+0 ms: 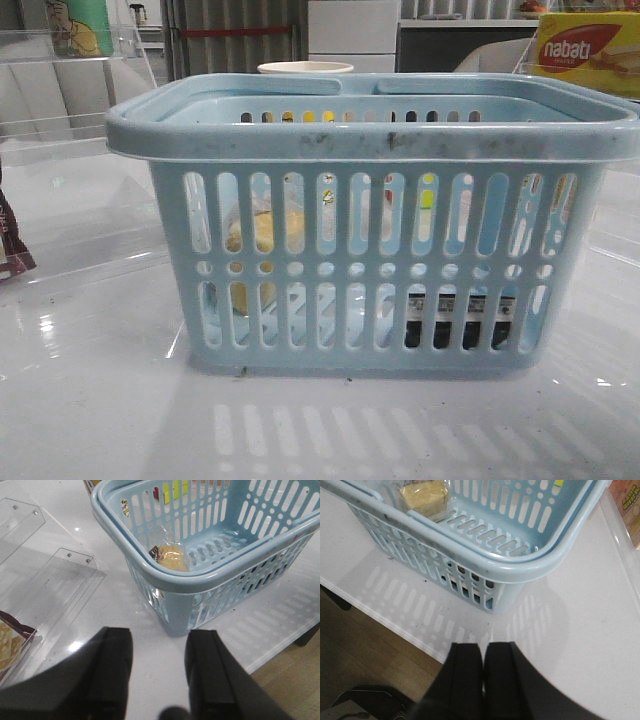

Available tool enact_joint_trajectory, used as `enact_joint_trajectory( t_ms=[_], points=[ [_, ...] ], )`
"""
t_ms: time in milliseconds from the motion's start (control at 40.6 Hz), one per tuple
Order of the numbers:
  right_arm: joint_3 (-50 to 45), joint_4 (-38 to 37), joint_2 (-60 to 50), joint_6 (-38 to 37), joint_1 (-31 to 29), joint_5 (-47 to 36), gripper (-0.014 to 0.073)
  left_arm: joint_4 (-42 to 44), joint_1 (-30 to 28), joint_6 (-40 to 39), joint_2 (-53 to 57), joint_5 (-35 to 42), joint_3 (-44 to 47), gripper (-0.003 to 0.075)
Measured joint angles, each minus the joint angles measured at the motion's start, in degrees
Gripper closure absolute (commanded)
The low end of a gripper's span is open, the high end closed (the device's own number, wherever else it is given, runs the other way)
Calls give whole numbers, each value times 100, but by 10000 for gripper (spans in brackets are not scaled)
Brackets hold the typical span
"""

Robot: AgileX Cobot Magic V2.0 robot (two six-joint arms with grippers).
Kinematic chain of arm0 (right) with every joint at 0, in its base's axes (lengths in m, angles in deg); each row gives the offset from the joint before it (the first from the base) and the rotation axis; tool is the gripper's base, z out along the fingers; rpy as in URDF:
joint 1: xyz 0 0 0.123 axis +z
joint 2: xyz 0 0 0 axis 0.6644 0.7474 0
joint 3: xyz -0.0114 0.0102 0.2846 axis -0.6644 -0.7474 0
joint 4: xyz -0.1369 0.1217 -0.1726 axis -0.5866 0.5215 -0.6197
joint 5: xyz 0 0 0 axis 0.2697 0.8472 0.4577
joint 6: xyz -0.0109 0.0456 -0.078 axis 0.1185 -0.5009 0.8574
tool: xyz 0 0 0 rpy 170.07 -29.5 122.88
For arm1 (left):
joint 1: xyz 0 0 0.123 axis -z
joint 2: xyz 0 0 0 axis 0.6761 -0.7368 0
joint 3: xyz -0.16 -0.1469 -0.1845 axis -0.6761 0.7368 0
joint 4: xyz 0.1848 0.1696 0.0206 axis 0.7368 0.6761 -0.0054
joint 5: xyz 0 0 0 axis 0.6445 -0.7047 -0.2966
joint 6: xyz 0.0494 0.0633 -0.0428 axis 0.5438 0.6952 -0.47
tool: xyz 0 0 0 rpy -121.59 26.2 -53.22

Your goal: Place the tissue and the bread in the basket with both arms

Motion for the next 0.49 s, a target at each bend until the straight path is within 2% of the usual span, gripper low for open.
enact_joint_trajectory(
  t_ms=[148,492],
  points=[
    [0,0,0,0,0,0,538,58,0,0,0,51,25,630],
    [0,0,0,14,0,0,538,68,0,0,0,62,25,627]
  ],
)
